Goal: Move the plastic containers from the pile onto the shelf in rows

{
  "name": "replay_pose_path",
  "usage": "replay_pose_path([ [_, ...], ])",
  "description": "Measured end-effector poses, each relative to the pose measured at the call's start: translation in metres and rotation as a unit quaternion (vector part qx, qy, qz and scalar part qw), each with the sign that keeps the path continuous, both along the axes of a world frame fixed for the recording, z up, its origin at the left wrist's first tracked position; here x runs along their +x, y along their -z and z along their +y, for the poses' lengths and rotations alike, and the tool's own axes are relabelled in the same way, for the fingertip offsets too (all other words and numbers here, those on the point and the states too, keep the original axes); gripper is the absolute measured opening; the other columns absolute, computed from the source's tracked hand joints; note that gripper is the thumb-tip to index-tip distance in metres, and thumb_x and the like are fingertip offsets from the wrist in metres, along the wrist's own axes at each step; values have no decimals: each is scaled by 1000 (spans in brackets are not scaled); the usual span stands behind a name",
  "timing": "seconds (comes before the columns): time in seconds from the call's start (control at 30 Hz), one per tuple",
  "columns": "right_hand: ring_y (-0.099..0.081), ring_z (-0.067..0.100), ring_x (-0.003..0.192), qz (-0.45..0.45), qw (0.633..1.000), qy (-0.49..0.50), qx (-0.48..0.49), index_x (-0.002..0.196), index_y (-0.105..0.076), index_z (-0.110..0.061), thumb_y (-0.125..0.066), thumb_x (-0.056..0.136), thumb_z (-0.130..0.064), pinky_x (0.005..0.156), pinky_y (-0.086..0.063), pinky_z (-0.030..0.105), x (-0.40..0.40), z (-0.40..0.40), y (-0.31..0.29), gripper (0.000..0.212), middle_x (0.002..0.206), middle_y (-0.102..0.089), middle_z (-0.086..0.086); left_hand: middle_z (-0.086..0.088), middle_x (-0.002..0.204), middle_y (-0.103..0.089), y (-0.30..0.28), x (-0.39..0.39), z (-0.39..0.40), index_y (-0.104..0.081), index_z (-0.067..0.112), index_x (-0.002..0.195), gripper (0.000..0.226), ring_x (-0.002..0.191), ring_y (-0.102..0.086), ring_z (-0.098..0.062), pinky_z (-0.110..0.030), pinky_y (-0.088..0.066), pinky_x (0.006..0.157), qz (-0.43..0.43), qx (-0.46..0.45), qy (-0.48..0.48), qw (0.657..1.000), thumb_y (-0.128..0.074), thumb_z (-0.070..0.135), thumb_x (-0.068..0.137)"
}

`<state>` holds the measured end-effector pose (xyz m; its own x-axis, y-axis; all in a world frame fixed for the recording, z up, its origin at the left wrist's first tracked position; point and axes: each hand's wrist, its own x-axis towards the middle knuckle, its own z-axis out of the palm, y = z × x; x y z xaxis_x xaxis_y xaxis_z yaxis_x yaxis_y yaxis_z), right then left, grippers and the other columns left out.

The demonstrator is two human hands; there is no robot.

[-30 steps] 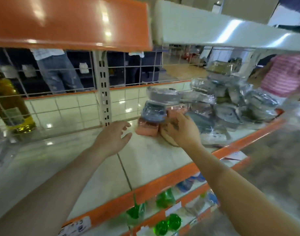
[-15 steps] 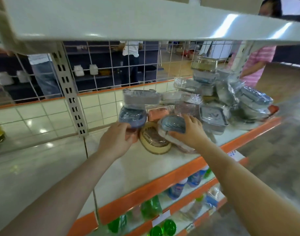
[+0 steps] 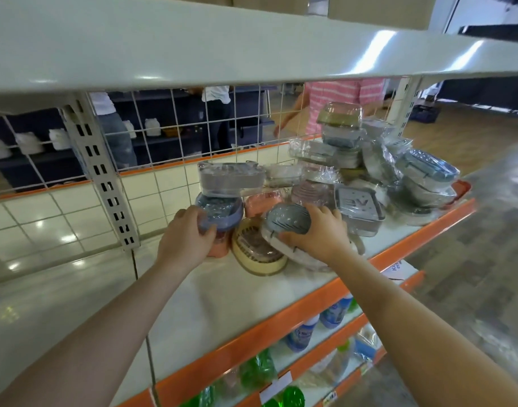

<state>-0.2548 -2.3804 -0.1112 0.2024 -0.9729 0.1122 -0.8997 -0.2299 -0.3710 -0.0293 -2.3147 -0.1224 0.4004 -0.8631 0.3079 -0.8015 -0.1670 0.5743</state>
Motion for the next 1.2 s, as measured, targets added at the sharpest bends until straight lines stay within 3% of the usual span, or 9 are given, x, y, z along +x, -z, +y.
replay_pose_path([
  [0.23, -26, 31, 135, -73, 995, 40, -48, 148, -26, -21, -61, 74, -67, 112, -24, 46, -3, 9, -8, 93, 147, -35, 8, -10, 142, -39, -23, 17, -18, -36, 12, 141, 71, 126, -46, -27, -41, -41, 102, 51, -42, -11, 998, -69, 36, 84],
  [0.4, -27, 31, 133, -79, 993, 61, -66, 147, -27, -21, -61, 74, -67, 111, -23, 45, 6, 5, -10, 93, 145, -36, 8, -8, 156, -21, -39, 41, -48, -15, 13, 151, 94, 141, -26, -26, -39, -26, 113, 110, 46, 42, 992, -67, 48, 81],
  [0.53, -28, 31, 132, -100, 991, 71, -55, 146, -31, -21, -61, 72, -68, 111, -24, 46, 16, -7, -10, 93, 143, -38, 8, -8, 159, -15, -42, 48, -67, -9, 10, 152, 102, 144, -21, -25, -34, -23, 112, 89, 114, 84, 986, -65, 52, 79],
  [0.7, -28, 32, 130, -124, 988, 78, -54, 146, -31, -21, -63, 72, -66, 110, -27, 49, 27, -19, -6, 92, 143, -39, 8, -6, 149, -36, -41, 52, -86, -22, 14, 149, 97, 129, -41, -23, -31, -36, 98, 153, 111, 116, 975, -75, 45, 73],
  [0.87, -29, 30, 129, -139, 986, 85, -47, 146, -31, -22, -64, 72, -66, 109, -28, 49, 30, -24, -4, 92, 143, -38, 7, -1, 128, -55, -40, 60, -102, -41, 14, 137, 120, 112, -55, -18, -28, -51, 82, 274, 79, 144, 948, -87, 59, 36],
  [1.0, -28, 29, 130, -150, 984, 86, -40, 146, -31, -23, -65, 71, -64, 110, -28, 50, 29, -26, -4, 92, 141, -39, 6, -6, 120, -54, -38, 54, -110, -34, 10, 122, 70, 104, -54, -15, -20, -50, 74, 342, 37, 121, 931, -82, 19, 71],
  [1.07, -28, 29, 130, -154, 984, 85, -38, 146, -31, -24, -66, 71, -64, 110, -28, 50, 29, -26, -4, 92, 140, -39, 6, -1, 105, -56, -36, 52, -111, -29, 14, 121, 70, 97, -55, -14, -18, -49, 72, 348, 18, 136, 927, -79, 13, 73],
  [1.13, -28, 28, 129, -158, 983, 86, -38, 146, -31, -24, -67, 70, -64, 110, -28, 49, 28, -26, -4, 93, 140, -39, 6, 0, 103, -58, -40, 48, -108, -30, 12, 131, 84, 98, -57, -17, -25, -49, 80, 347, 16, 153, 925, -84, 23, 68],
  [1.2, -28, 28, 129, -156, 983, 85, -39, 146, -30, -24, -67, 71, -63, 110, -28, 49, 28, -26, -4, 93, 140, -39, 5, -5, 102, -64, -42, 46, -108, -51, 9, 119, 85, 94, -62, -20, -32, -51, 79, 302, 20, 157, 940, -89, 42, 51],
])
